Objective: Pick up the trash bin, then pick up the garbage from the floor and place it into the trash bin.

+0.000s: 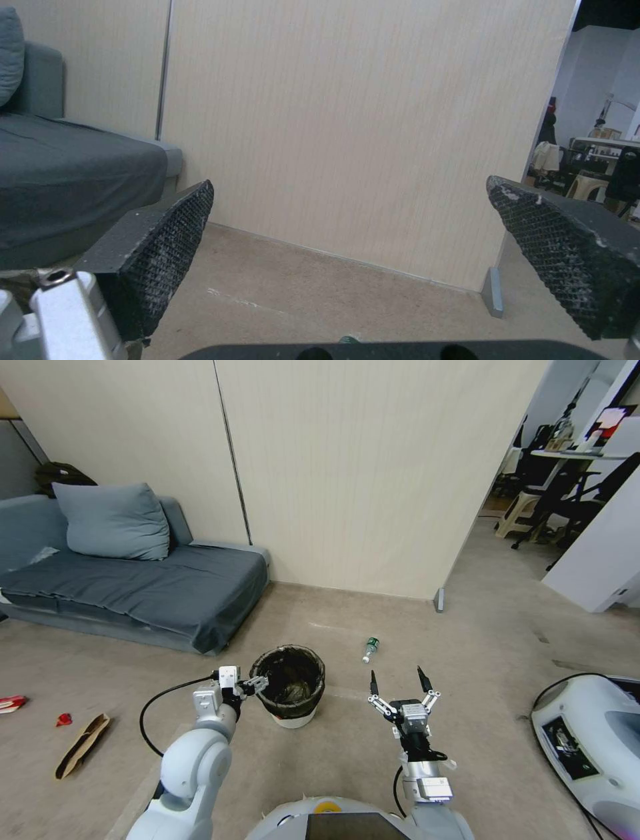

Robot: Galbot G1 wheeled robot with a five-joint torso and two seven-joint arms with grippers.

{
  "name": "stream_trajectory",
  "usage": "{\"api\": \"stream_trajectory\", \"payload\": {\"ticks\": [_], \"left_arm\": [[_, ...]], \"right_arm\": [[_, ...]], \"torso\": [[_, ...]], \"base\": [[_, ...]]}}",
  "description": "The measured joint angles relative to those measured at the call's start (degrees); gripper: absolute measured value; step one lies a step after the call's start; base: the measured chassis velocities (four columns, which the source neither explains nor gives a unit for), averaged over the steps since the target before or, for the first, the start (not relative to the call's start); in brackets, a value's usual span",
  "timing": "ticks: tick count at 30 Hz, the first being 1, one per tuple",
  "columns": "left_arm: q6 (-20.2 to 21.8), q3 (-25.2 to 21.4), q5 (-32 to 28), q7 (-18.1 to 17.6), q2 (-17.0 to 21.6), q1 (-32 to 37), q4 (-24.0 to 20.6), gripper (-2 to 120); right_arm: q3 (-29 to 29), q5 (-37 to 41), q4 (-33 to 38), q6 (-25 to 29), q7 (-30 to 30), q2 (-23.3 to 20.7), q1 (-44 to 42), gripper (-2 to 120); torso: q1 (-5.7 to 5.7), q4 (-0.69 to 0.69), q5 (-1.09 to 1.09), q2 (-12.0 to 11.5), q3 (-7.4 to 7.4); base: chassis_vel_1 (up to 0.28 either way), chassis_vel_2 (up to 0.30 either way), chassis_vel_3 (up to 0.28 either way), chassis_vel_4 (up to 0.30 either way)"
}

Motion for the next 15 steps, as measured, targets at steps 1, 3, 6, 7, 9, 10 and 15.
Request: {"api": "stream_trajectory", "payload": {"ticks": [1,3,6,7,9,10,15], "left_arm": [[0.0,0.0,0.0,0.0,0.0,0.0,0.0,100],[0.08,0.09,-1.81,-0.13,0.08,-0.19,0.55,100],[0.09,0.1,-2.76,-0.6,0.09,-0.66,1.3,100],[0.09,0.09,-2.84,-0.8,0.08,-0.82,1.64,100],[0.09,0.09,-2.86,-1.47,0.0,-1.2,2.82,100],[0.09,0.09,-2.86,-1.47,0.0,-1.2,2.82,100],[0.02,0.18,-2.77,-2.38,-0.59,-2.1,6.33,100]], "right_arm": [[0.0,0.0,0.0,0.0,0.0,0.0,0.0,100],[-0.05,0.0,-0.06,0.04,0.0,0.0,-0.01,100],[-0.09,-0.01,-0.12,0.08,-0.02,0.0,-0.02,100],[-0.1,-0.01,-0.14,0.1,-0.02,0.0,-0.02,100],[-0.14,-0.02,-0.19,0.15,-0.03,0.0,-0.04,100],[-0.14,-0.02,-0.19,0.15,-0.03,0.0,-0.04,100],[-0.18,-0.08,-0.31,0.31,-0.06,0.0,-0.07,100]], "torso": [[0.0,0.0,0.0,0.0,0.0],[0.0,0.0,0.0,0.0,0.0],[0.0,0.0,0.0,0.0,0.0],[0.0,0.0,0.0,0.0,0.0],[0.0,0.0,0.0,0.0,0.0],[0.0,0.0,0.0,0.0,0.0],[0.0,0.0,0.0,0.0,0.0]], "base": [[0.0,0.0,0.0,0.0],[0.0,0.0,0.0,0.0],[0.0,0.0,0.0,0.0],[0.0,0.0,0.0,0.0],[0.0,0.0,0.0,0.0],[0.0,0.0,0.0,0.0],[0.0,0.0,0.0,0.0]]}}
